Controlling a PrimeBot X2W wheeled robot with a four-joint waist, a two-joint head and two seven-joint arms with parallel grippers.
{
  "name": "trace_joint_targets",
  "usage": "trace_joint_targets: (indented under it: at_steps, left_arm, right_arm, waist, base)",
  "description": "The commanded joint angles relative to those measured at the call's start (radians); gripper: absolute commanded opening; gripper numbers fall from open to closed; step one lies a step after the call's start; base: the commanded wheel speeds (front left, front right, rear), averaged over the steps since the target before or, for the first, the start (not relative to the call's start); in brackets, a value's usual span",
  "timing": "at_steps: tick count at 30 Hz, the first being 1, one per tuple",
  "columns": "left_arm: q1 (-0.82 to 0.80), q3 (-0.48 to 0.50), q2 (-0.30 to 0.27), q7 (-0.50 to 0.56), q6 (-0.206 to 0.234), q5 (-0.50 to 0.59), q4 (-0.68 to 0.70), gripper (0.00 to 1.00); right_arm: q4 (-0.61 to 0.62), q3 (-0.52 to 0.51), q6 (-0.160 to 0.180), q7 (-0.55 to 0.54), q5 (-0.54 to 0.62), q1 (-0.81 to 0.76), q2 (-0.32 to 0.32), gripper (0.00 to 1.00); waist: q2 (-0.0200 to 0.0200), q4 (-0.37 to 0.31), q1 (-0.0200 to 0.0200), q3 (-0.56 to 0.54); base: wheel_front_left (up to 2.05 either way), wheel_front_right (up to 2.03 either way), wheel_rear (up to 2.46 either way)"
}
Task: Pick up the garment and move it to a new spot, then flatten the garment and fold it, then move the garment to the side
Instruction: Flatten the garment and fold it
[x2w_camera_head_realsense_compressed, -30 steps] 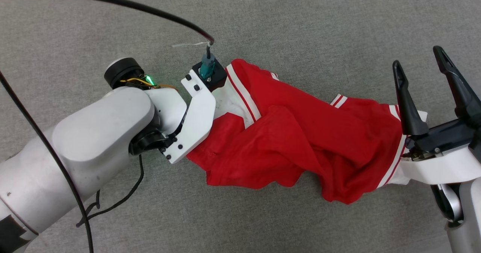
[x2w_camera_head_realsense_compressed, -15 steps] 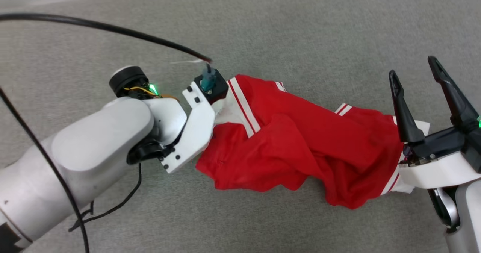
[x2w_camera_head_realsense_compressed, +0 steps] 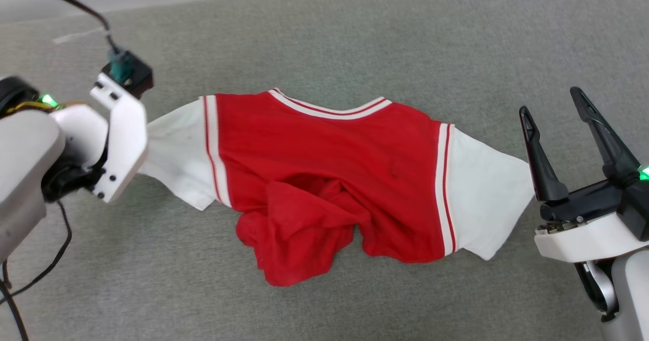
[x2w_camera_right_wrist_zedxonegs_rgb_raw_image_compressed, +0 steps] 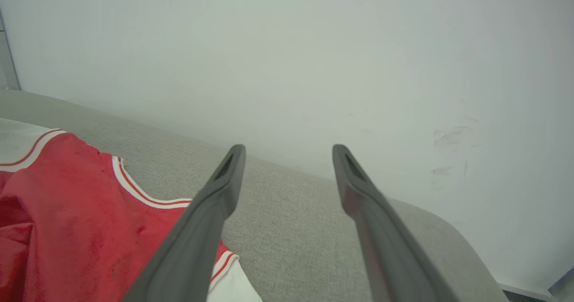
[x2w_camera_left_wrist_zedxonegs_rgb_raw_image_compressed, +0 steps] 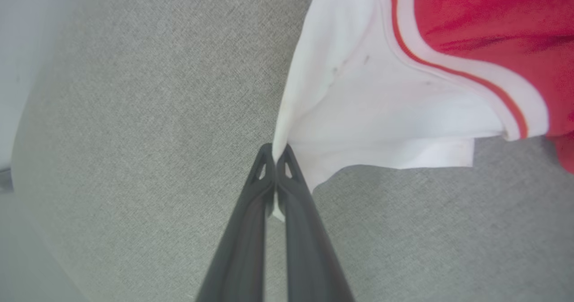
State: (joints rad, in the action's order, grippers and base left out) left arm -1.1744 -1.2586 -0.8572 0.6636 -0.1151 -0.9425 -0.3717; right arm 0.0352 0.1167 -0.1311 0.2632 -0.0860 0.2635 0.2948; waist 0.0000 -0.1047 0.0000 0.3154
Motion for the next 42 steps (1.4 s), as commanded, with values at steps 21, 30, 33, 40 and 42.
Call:
trace_joint_targets:
  at_steps: [21,30,33,40,42]
  left_arm:
    - [0.045,0.052,0.077,-0.242,0.004,-0.019,-0.24,1.0]
    - [-0.031,0.093,-0.002,-0.05,-0.001,-0.147,-0.12,1.0]
    - [-0.038,0.084,-0.03,0.031,0.013,-0.167,-0.095,1.0]
    - [0.022,0.056,-0.065,0.095,0.049,-0.187,-0.06,1.0]
    - [0.044,0.051,-0.062,0.091,0.054,-0.191,-0.06,1.0]
  right_arm:
    - [-0.007,-0.016,0.001,0.002,0.008,-0.012,-0.018,1.0]
    - [0.009,-0.007,0.001,0.002,0.008,0.0,-0.019,1.0]
    - [0.015,-0.003,0.001,0.002,0.01,0.014,-0.015,1.0]
    - [0.021,-0.005,0.001,0.002,0.015,0.033,-0.019,1.0]
    - [0.023,-0.007,0.001,0.002,0.016,0.034,-0.019,1.0]
  waist:
    - [0.0,-0.009,0.0,-0.011]
    - [0.0,-0.001,0.0,0.006]
    - [0.0,-0.008,0.0,0.026]
    - [0.0,-0.029,0.0,0.074]
    - [0.0,-0.032,0.0,0.085]
  base:
    - [0.0,0.0,0.0]
    - [0.0,0.0,0.0]
    - [0.0,0.0,0.0]
    - [0.0,0.0,0.0]
    - [0.0,0.0,0.0]
